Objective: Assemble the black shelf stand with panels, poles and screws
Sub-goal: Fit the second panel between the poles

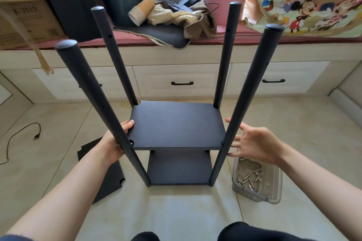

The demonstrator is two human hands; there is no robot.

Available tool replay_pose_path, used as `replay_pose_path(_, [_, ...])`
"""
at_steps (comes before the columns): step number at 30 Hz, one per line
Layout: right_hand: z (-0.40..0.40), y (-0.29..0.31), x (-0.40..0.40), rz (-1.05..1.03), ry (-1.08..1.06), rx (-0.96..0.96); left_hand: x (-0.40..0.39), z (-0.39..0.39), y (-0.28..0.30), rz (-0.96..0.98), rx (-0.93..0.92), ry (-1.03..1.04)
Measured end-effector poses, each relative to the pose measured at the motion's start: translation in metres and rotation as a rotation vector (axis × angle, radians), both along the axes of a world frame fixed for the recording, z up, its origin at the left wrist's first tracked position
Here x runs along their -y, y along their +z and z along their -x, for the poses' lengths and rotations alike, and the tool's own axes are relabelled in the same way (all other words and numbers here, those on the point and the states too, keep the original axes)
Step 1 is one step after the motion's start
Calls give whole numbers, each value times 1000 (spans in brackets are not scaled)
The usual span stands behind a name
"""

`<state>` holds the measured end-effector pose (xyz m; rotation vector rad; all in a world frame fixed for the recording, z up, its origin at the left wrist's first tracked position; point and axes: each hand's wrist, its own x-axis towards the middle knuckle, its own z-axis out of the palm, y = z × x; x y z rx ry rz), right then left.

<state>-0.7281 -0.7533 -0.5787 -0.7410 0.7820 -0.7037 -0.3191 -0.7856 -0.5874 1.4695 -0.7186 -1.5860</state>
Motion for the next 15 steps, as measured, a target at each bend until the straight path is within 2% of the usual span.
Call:
replay_pose_path(1, [-2,2,-2,24,29,-47,-1,1,0,2,-1,3])
replay_pose_path(4, [-19,13,-6,66,61,-372,-4,2,1,11,5,10])
replay_pose_path(7, [-41,19,-2,73,-73,-625,-5,3,1,18,6,4])
replay_pose_path(11, [-57,16,-3,167,-239,-744,-7,3,2,31,10,19])
replay_pose_path(15, [-62,13,-6,214,-289,-813,-9,2,5,33,9,13])
